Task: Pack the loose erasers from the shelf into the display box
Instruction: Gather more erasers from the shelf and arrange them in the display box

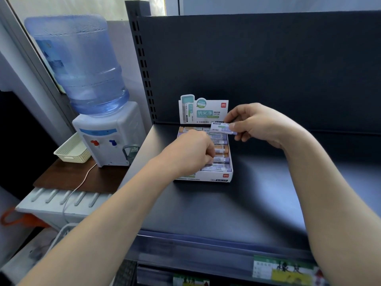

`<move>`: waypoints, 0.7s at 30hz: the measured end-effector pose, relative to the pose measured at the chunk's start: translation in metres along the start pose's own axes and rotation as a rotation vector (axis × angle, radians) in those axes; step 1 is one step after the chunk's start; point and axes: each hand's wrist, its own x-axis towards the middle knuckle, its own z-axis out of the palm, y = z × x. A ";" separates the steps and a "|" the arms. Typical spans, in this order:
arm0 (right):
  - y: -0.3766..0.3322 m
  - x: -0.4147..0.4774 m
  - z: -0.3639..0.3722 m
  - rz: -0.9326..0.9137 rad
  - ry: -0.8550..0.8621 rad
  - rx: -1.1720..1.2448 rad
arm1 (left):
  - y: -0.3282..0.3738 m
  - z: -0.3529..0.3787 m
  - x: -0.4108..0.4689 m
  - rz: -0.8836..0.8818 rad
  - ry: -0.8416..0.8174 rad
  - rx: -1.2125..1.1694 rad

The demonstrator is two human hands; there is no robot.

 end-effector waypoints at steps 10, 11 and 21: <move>-0.001 -0.002 0.000 -0.007 -0.007 -0.005 | -0.007 0.009 -0.007 0.272 0.234 0.138; -0.001 -0.002 0.001 -0.007 -0.008 -0.004 | -0.009 0.009 -0.007 0.294 0.243 0.141; -0.002 -0.004 0.001 0.000 -0.044 -0.020 | -0.016 0.003 -0.003 0.106 0.083 -0.158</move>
